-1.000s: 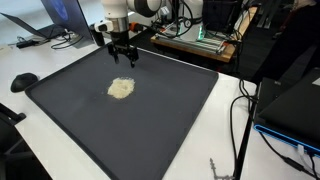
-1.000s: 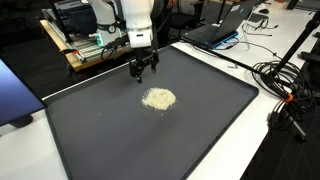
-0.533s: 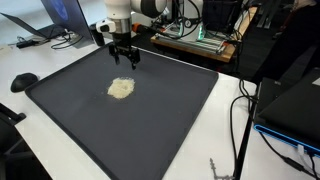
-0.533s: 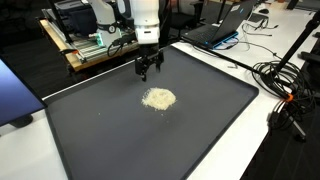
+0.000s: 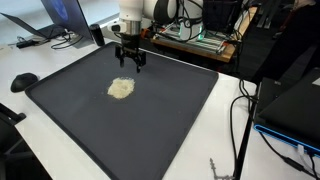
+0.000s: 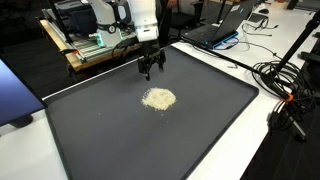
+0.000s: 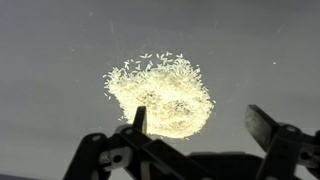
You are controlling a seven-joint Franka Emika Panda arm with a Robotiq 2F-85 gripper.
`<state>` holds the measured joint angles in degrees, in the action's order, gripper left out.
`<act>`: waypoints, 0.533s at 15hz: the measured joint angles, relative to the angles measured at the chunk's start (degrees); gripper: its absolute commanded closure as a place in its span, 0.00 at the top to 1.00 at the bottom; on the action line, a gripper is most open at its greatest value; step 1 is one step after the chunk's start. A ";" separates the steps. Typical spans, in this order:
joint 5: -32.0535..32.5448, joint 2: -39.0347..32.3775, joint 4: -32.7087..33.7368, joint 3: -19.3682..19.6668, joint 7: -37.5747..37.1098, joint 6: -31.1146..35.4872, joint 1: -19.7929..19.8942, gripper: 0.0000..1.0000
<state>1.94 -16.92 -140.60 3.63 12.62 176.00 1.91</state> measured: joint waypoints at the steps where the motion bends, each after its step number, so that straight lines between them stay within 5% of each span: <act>1: 0.00 0.00 -1.36 0.03 -0.28 2.88 0.04 1.00; 8: 0.00 -0.24 -8.52 -0.29 -2.11 20.85 0.45 1.00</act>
<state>1.94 -17.16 -149.12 3.34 10.51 196.85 2.36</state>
